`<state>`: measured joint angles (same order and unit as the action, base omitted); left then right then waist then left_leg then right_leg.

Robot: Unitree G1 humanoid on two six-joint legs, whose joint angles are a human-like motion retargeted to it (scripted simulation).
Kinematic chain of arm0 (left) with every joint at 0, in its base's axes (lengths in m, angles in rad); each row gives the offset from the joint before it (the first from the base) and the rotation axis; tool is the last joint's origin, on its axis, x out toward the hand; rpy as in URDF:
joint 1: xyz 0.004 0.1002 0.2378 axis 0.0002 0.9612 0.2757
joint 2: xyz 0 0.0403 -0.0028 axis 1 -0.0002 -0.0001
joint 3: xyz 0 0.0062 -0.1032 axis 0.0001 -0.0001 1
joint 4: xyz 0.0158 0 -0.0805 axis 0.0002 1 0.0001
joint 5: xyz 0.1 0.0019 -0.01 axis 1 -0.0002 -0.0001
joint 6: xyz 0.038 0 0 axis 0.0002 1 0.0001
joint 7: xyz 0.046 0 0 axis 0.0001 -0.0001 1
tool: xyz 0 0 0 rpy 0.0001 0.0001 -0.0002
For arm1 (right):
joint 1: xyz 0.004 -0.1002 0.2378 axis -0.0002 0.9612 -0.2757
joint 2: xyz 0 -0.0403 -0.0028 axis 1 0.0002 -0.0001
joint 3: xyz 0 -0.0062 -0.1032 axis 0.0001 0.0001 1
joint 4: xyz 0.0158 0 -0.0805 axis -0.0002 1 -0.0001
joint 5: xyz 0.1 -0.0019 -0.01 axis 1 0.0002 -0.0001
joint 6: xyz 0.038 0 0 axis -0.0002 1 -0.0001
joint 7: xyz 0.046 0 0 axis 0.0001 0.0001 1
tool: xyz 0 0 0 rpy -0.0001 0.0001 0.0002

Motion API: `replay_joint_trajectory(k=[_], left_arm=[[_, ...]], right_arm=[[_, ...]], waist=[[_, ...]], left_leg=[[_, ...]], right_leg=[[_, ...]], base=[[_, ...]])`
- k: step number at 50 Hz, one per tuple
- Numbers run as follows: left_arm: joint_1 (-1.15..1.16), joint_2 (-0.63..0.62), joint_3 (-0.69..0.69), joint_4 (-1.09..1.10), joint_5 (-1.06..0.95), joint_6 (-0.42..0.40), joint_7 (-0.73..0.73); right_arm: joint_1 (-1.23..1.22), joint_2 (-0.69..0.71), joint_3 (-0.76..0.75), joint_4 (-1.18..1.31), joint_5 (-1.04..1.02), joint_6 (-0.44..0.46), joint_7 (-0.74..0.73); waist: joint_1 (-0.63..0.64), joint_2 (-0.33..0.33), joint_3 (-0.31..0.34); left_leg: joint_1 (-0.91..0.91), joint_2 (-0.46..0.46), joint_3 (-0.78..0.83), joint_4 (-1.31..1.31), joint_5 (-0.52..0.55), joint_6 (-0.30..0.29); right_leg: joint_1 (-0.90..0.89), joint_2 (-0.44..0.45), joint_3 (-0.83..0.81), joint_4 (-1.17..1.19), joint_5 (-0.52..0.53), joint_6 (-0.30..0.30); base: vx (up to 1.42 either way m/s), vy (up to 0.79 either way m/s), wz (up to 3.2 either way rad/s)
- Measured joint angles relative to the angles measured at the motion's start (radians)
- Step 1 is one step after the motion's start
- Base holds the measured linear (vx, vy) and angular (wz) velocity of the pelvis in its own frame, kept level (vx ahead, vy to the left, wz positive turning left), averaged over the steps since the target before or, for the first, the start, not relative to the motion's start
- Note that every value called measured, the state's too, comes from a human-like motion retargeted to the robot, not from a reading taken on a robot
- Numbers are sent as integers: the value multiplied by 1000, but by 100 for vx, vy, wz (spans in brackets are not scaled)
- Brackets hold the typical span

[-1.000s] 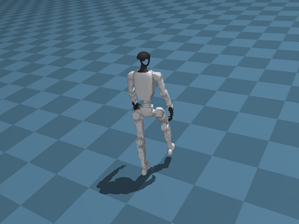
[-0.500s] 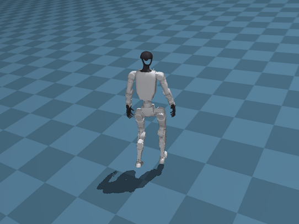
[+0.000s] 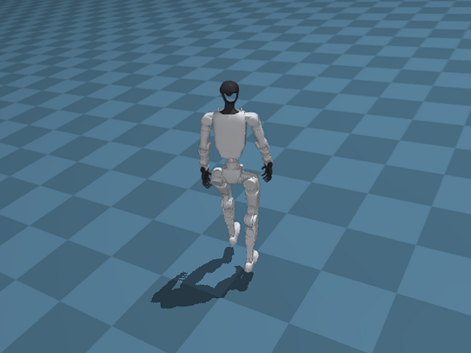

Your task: Walk

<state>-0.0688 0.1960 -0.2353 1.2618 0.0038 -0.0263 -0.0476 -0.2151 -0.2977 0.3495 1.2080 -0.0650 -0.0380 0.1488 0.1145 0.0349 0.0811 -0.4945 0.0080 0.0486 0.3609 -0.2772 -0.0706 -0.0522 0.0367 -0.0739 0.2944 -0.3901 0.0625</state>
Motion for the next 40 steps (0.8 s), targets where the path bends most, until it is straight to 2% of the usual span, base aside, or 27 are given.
replay_joint_trajectory(k=[6, 10, 16, 20, 25, 29, 33, 40], left_arm=[[12, -7, -15, 32, -4, 11, -3], [-2, 1, -17, 60, -14, 18, -10], [-42, 24, -16, 89, -27, 24, -16], [-71, 41, -18, 96, -31, 25, -9], [-117, 67, -17, 102, -33, 27, 10], [-154, 86, -8, 108, -41, 27, 27], [-190, 102, 4, 113, -59, 25, 43], [-241, 115, 11, 99, -92, 11, 64]], right_arm=[[57, 37, 16, 22, -9, 3, 5], [80, 53, 12, 42, -5, 10, 16], [99, 56, 2, 51, 13, 22, 37], [102, 49, 2, 39, 31, 26, 48], [92, 40, 3, 10, 57, 20, 49], [83, 35, 6, -17, 78, 11, 40], [78, 33, 11, -38, 98, 6, 29], [75, 38, 23, -40, 121, 9, 18]], waist=[[-8, -37, -28], [-7, -78, -34], [-28, -149, -32], [-53, -185, -32], [-98, -209, -31], [-139, -207, -30], [-179, -195, -29], [-227, -163, -21]], left_leg=[[4, -22, 4, 65, 20, 19], [49, -49, 31, 68, -16, 58], [152, -122, 60, 8, -39, 102], [211, -164, 75, -41, -52, 125], [282, -200, 74, -111, -57, 135], [338, -208, 61, -172, -56, 127], [393, -206, 40, -238, -51, 114], [482, -183, -2, -345, -45, 93]], right_leg=[[8, -28, 13, 107, -82, -3], [12, -78, -13, 197, -116, 1], [-30, -182, -18, 431, -72, 43], [-104, -284, -56, 648, -55, 24], [-209, -360, -72, 821, -70, -10], [-282, -370, -87, 825, -120, -36], [-345, -343, -96, 741, -147, -42], [-430, -252, -86, 520, -87, -14]], base=[[29, 8, -8], [30, 11, -20], [27, 15, -5], [24, 16, -4], [24, 14, 5], [26, 9, 10], [27, 5, 15], [26, 2, 16]])
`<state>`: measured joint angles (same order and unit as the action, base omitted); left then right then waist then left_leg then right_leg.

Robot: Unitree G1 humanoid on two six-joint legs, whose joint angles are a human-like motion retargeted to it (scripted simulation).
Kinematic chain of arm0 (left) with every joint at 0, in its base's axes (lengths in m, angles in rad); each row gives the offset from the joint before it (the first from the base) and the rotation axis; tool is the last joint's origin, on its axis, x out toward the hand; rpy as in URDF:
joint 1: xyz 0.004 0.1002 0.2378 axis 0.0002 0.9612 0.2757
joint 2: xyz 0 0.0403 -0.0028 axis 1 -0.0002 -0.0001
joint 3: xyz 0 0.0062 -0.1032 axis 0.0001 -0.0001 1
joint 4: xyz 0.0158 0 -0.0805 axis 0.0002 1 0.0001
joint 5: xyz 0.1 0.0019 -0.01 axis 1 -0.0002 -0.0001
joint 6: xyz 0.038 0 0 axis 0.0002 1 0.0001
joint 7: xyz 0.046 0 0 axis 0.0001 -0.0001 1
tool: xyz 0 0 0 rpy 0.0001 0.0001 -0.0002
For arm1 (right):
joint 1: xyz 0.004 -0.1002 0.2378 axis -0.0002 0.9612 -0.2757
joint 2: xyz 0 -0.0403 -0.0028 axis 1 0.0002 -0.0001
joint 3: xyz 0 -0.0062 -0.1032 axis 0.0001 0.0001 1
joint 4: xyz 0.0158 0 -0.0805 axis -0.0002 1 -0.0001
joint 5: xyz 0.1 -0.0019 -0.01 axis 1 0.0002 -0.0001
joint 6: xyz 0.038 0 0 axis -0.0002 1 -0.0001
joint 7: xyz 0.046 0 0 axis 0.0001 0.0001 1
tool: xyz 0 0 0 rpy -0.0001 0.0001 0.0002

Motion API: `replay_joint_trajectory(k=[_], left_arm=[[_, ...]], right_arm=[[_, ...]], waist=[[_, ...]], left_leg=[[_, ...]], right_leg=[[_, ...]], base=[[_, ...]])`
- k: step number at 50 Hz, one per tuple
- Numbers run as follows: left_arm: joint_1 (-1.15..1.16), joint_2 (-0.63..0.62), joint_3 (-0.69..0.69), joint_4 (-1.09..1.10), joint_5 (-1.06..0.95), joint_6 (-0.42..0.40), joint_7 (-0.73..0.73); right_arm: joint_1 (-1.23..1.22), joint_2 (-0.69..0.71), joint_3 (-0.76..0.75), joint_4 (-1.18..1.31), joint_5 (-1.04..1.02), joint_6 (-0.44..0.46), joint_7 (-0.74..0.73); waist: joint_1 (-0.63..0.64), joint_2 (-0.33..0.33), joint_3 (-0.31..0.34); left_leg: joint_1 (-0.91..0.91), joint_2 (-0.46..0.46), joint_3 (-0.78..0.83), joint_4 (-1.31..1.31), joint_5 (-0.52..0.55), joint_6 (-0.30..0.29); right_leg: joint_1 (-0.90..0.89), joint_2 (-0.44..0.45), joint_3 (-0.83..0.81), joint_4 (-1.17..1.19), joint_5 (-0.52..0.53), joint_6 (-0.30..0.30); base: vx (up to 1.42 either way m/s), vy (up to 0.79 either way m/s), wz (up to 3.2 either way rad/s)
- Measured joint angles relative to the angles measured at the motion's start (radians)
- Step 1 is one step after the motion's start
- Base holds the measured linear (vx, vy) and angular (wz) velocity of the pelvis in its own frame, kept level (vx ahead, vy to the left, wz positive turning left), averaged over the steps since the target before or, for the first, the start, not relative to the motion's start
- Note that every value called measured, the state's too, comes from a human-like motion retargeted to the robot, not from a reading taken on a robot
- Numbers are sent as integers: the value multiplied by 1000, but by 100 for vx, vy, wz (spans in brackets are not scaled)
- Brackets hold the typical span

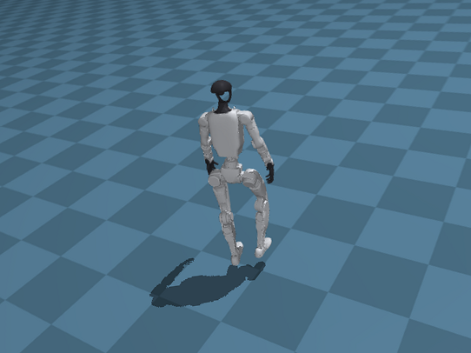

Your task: Walk

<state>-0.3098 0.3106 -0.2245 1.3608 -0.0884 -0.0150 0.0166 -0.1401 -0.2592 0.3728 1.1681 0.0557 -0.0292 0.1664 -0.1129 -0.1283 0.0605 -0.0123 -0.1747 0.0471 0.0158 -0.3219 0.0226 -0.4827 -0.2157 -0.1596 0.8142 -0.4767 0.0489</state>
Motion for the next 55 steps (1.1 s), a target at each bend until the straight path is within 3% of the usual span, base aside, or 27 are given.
replay_joint_trajectory(k=[12, 20, 27, 33, 38, 44, 50, 55], left_arm=[[9, -15, -30, -87, -17, -31, -16], [77, -29, -45, -118, 7, -37, -46], [158, -39, -43, -93, 53, -30, -73], [233, -42, -26, -44, 78, -26, -89], [291, -44, -6, -12, 81, -28, -94], [339, -43, 12, -13, 75, -38, -85], [347, -43, 19, -65, 61, -49, -70], [316, -46, 22, -116, 47, -56, -57]], right_arm=[[8, 7, 13, 52, -13, 20, 34], [15, -3, 3, 76, -23, 26, 65], [6, -18, -19, 72, -30, 18, 68], [-17, -34, -29, 55, -56, 4, 58], [-48, -48, -19, 34, -83, -9, 45], [-92, -69, 4, -1, -105, -18, 33], [-140, -98, 24, -27, -123, -16, 21], [-195, -115, 29, -28, -131, -9, 20]], waist=[[-12, 54, 13], [8, 70, 22], [34, 81, 37], [56, 102, 48], [83, 142, 51], [133, 220, 35], [206, 252, 8], [262, 225, 4]], left_leg=[[102, 37, -58, -66, -35, -8], [175, 38, -105, -65, -80, 8], [256, 44, -152, -43, -125, 23], [259, 66, -145, 109, -183, 0], [177, 117, -136, 397, -206, -63], [-16, 261, -79, 870, -147, -138], [-227, 378, -21, 1140, -188, -94], [-381, 368, 18, 1102, -258, -50]], right_leg=[[-73, 119, 61, -325, 181, 83], [-87, 132, 96, -337, 248, 106], [-67, 131, 106, -227, 247, 102], [-10, 139, 89, -169, 150, 58], [62, 188, 60, -191, 108, 17], [148, 292, 9, -289, 96, -34], [230, 354, -15, -417, 101, -52], [311, 343, -16, -533, 113, -43]], base=[[22, 0, 17], [22, -3, 23], [27, -7, 22], [31, -12, 23], [30, -15, 15], [23, -14, 16], [21, -12, 17], [23, -8, 19]])
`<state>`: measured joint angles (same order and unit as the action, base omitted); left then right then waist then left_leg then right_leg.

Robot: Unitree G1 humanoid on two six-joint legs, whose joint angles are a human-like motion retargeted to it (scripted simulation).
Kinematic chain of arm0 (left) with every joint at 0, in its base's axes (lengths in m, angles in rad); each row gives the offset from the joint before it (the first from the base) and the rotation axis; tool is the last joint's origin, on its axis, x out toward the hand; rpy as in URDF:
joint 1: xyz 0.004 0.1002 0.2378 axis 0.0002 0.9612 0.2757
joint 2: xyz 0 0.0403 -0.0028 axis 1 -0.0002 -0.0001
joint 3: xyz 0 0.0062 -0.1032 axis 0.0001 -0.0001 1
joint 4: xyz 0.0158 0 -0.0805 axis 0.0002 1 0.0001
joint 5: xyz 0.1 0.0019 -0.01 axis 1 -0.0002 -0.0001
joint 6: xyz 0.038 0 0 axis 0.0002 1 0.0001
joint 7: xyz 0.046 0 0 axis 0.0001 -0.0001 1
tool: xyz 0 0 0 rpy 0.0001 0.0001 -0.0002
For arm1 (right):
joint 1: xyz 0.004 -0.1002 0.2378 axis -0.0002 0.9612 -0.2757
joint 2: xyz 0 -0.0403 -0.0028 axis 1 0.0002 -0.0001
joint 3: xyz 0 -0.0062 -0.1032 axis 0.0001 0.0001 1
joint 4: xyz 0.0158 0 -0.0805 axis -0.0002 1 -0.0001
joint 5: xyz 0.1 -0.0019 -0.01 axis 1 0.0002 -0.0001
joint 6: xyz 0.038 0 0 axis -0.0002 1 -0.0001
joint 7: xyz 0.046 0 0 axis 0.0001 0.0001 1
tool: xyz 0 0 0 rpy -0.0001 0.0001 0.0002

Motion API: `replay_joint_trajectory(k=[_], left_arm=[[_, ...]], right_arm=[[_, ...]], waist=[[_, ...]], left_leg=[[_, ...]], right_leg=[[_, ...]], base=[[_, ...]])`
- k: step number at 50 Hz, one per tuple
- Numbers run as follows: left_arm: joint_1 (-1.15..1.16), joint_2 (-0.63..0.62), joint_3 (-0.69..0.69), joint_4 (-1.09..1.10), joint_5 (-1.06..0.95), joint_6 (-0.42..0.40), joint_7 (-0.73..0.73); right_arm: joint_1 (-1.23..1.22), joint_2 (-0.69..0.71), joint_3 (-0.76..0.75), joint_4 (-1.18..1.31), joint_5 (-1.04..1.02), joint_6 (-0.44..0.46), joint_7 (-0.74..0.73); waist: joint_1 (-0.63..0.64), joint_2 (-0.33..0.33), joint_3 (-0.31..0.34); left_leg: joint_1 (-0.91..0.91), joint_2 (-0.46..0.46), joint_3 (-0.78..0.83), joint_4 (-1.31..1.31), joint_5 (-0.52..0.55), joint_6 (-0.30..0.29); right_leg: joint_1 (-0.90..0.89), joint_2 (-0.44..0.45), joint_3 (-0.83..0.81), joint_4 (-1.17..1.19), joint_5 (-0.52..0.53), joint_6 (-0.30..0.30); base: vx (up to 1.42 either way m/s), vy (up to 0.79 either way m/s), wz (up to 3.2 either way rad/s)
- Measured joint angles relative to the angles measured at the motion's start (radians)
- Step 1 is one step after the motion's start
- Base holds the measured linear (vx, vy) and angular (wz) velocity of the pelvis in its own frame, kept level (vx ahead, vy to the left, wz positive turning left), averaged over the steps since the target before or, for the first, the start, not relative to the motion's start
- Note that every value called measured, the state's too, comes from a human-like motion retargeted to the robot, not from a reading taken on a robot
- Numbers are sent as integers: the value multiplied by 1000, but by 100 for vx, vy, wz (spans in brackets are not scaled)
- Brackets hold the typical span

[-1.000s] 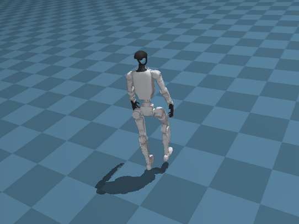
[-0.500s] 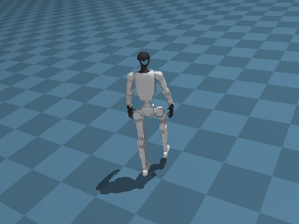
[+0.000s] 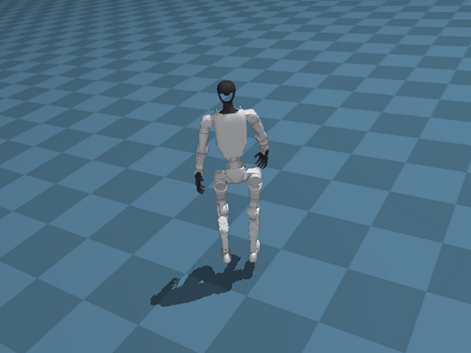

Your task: Walk

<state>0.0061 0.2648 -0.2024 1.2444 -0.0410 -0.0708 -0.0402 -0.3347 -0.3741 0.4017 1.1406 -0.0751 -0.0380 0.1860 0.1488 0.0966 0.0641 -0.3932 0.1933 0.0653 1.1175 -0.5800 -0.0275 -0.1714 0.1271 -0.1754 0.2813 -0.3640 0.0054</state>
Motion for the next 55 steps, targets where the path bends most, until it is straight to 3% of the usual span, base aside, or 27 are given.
replay_joint_trajectory(k=[5, 12, 18, 21, 27, 32, 36, 38, 41, 44, 50, 55], left_arm=[[-26, -15, -3, -37, -5, -10, 17], [-56, -31, -18, -59, -7, -10, 20], [-65, -33, -27, -56, -1, -3, 18], [-56, -36, -30, -47, -1, -1, 24], [-48, -26, -31, -18, -16, 9, 31], [-52, -15, -44, -2, -21, 15, 22], [-55, -7, -60, -9, -11, 18, 16], [-70, -6, -67, -13, -1, 21, 14], [-70, -3, -81, -25, 15, 20, 22], [-95, 2, -83, -30, 26, 21, 23], [-123, 0, -93, -41, 38, 12, 28], [-126, -3, -110, -52, 44, -4, 26]], right_arm=[[-28, 3, 4, 3, -2, -1, -4], [-34, 20, 11, -4, -16, -10, -3], [-4, 44, 19, -8, -35, -14, -6], [29, 63, 20, 1, -40, -14, -16], [102, 96, -1, 49, -43, -7, -25], [160, 109, -32, 95, -37, 3, -9], [198, 104, -54, 109, -17, 12, 3], [204, 94, -69, 111, -6, 16, 9], [232, 92, -81, 108, 7, 16, 0], [237, 81, -95, 103, 19, 16, -1], [263, 76, -102, 85, 31, 18, -12], [289, 87, -96, 84, 38, 23, -16]], waist=[[34, -24, 3], [37, -55, -13], [32, -56, -41], [26, -64, -60], [13, -105, -77], [-27, -177, -54], [-71, -213, -51], [-87, -207, -46], [-124, -207, -51], [-157, -192, -42], [-202, -133, -35], [-222, -117, -45]], left_leg=[[-97, -49, 29, -200, 18, -4], [-152, -149, 23, -624, 182, -37], [-166, -180, -7, -801, 263, -49], [-175, -195, -16, -767, 290, -40], [-154, -244, -11, -638, 273, 8], [-45, -346, -11, -646, 226, 75], [29, -396, -21, -672, 184, 124], [86, -474, -65, -812, 267, 81], [138, -531, -107, -887, 291, 59], [229, -437, -99, -897, 219, 123], [349, -419, -176, -1033, 253, 68], [407, -409, -231, -1102, 260, 47]], right_leg=[[61, -21, 0, -49, -19, 9], [116, -56, -16, -89, -49, 18], [141, -55, -19, -45, -103, 9], [145, -69, -18, 10, -136, 8], [139, -117, 42, 204, -163, 36], [93, -173, 156, 492, -56, 146], [0, -245, 175, 751, -4, 180], [-54, -270, 177, 843, 5, 174], [-131, -318, 173, 920, -37, 149], [-195, -345, 164, 890, -73, 118], [-299, -306, 148, 665, -87, 95], [-368, -258, 174, 443, -27, 129]], base=[[26, -3, 23], [28, 3, 32], [31, 7, 28], [35, 9, 28], [39, 9, 25], [40, 7, 53], [42, 0, 52], [41, -3, 54], [36, 3, 62], [30, 13, 47], [27, 10, 55], [26, 0, 59]])
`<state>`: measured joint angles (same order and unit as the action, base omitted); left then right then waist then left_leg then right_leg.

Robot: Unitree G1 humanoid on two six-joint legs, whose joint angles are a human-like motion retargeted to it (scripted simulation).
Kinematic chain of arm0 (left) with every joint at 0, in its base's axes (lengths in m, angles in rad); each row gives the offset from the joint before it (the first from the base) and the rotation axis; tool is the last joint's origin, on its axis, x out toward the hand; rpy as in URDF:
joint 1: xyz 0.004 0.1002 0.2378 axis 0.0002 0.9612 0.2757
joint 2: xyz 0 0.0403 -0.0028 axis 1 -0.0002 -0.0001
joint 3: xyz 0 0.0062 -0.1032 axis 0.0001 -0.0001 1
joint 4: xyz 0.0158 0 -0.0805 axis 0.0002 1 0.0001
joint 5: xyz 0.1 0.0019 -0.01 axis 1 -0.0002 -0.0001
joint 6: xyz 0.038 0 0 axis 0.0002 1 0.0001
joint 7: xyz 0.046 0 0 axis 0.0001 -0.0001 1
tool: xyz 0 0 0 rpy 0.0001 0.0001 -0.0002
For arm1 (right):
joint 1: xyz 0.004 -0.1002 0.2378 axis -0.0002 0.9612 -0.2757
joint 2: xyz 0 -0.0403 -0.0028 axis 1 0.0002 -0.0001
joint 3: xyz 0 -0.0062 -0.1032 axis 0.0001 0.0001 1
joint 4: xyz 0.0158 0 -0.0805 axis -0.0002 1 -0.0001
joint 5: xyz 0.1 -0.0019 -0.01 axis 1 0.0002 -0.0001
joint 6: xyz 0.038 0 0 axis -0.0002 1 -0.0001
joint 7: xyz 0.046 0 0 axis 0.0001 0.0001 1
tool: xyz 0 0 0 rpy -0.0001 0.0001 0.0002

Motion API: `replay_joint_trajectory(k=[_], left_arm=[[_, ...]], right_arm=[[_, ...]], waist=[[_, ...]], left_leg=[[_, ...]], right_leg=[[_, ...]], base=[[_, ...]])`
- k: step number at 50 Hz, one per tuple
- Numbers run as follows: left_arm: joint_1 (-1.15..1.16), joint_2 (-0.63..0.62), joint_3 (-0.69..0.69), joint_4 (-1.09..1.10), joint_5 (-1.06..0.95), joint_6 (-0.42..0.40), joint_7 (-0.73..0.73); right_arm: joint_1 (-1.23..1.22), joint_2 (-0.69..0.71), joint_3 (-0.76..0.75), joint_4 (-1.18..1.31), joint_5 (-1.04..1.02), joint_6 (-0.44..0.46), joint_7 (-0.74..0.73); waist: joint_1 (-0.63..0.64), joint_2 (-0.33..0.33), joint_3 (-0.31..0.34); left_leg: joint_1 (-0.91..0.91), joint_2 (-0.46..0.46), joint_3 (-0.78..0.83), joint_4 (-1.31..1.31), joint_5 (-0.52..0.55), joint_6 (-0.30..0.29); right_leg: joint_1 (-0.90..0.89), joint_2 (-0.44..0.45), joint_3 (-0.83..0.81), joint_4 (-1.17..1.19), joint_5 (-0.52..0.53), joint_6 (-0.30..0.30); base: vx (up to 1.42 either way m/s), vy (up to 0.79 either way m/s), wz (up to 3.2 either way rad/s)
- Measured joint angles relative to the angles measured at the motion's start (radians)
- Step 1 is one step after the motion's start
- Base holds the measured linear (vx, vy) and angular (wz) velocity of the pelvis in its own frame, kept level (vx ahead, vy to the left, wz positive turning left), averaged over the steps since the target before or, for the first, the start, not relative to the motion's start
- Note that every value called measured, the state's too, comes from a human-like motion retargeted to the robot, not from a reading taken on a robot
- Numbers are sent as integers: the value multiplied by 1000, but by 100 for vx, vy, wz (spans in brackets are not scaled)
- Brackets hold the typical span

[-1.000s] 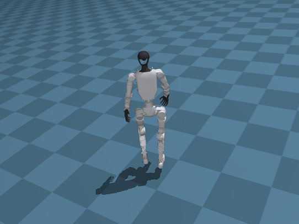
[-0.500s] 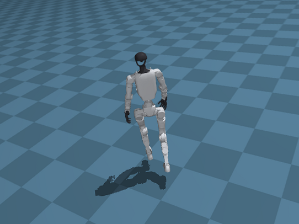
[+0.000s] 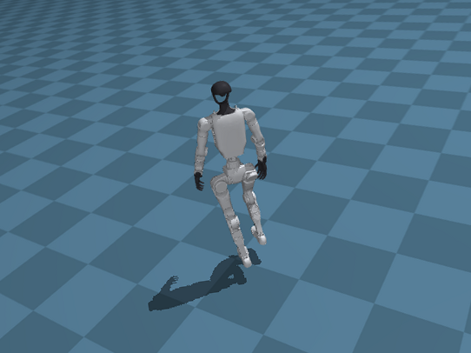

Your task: Walk

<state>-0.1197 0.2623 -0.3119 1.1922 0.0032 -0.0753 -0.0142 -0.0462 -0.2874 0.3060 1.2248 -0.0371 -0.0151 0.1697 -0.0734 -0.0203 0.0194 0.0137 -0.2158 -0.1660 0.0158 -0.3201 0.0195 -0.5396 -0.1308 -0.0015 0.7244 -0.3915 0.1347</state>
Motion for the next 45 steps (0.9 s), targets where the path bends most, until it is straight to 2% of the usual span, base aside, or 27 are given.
replay_joint_trajectory(k=[6, 8, 10, 12, 17, 20, 30, 36, 40, 45], left_arm=[[4, -1, -14, -7, 17, -17, -19], [48, -28, -27, -8, 33, -26, -11], [24, -7, -31, -2, 40, -24, -31], [62, -34, -41, 5, 57, -28, -27], [30, -21, -42, 40, 83, -20, -68], [90, -58, -53, 54, 108, -21, -55], [47, -18, -47, 57, 113, -18, -80], [39, 3, -39, 7, 106, -28, -63], [31, 16, -37, -31, 106, -32, -51], [25, 29, -33, -59, 114, -34, -43]], right_arm=[[14, 12, 11, 4, -1, 3, 11], [54, 37, 23, 5, -9, 1, -3], [33, 20, 18, 4, -9, 3, 17], [63, 42, 28, 5, -18, 1, 7], [21, 18, 20, 4, -27, 2, 33], [65, 44, 31, -3, -44, -4, 4], [-17, -18, 20, -58, -57, -20, -8], [-51, -50, 27, -97, -65, -29, -30], [-78, -68, 30, -110, -75, -32, -41], [-105, -79, 31, -113, -88, -33, -45]], waist=[[0, 16, -27], [24, -4, -54], [11, 7, -56], [36, -11, -72], [32, 11, -56], [67, -20, -59], [82, 39, -49], [127, 87, -45], [163, 99, -45], [209, 83, -44]], left_leg=[[40, 29, -54, -51, -5, -14], [59, 10, -54, -78, 7, -10], [65, 31, -90, -68, -16, -11], [90, 15, -95, -81, -11, -4], [123, 59, -161, -16, -72, -4], [148, 25, -90, 59, -101, -1], [48, 158, -8, 453, -171, -84], [-97, 272, 77, 822, -120, -150], [-212, 360, 158, 1008, -140, -129], [-341, 426, 247, 1071, -230, -66]], right_leg=[[-43, 69, 39, -250, 81, 38], [-83, 75, 76, -242, 83, 43], [-63, 86, 61, -305, 106, 45], [-84, 91, 86, -262, 106, 43], [-4, 119, 52, -304, 139, 25], [-4, 108, 82, -181, 75, 8], [173, 147, -67, -287, 14, -88], [256, 207, -144, -352, -2, -139], [297, 225, -187, -389, -15, -160], [338, 216, -230, -414, -42, -164]], base=[[24, -5, 51], [21, -6, 27], [24, -6, 58], [24, -6, 46], [27, -7, 69], [25, -6, 49], [27, -11, 82], [22, -14, 78], [19, -13, 79], [17, -10, 72]])
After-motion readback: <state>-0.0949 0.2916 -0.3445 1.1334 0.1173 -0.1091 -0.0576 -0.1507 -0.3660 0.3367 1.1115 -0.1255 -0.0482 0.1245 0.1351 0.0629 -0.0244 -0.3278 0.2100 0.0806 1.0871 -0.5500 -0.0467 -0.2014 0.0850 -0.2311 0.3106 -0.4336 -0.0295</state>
